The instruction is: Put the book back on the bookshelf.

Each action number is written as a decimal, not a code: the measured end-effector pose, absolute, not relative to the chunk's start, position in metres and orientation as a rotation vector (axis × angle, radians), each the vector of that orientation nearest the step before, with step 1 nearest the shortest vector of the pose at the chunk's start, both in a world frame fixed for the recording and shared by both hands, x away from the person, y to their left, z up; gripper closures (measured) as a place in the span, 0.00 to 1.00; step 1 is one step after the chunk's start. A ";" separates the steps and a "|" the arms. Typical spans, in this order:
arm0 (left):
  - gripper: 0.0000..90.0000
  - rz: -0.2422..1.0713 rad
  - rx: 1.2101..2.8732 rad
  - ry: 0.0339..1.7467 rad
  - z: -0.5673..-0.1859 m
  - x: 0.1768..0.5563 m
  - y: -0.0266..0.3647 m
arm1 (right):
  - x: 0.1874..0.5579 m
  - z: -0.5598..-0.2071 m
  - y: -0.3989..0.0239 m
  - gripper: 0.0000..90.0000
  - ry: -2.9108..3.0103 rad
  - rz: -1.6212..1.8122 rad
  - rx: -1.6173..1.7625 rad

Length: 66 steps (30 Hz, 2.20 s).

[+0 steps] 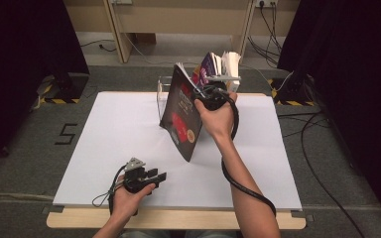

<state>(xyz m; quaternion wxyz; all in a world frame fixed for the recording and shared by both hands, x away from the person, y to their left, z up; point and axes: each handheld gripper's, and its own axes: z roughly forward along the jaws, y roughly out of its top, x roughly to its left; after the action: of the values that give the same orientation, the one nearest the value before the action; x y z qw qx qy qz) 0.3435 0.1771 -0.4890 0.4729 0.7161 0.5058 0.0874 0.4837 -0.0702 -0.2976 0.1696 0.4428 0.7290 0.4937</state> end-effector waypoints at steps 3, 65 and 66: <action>0.60 0.216 1.757 1.238 -0.490 0.344 0.178 | 0.474 -0.294 -0.063 0.97 2.089 1.410 1.160; 0.60 0.216 1.745 1.237 -0.488 0.344 0.180 | 0.472 -0.258 -0.030 0.97 1.902 1.313 1.141; 0.60 0.217 1.745 1.236 -0.488 0.344 0.180 | 0.472 -0.258 -0.029 0.97 1.900 1.316 1.136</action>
<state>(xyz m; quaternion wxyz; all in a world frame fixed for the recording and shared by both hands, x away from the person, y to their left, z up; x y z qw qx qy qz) 0.3437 0.1799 -0.4880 0.4759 0.7140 0.5058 0.0887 0.4719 -0.0286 -0.2576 0.2792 0.4237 0.7085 0.4904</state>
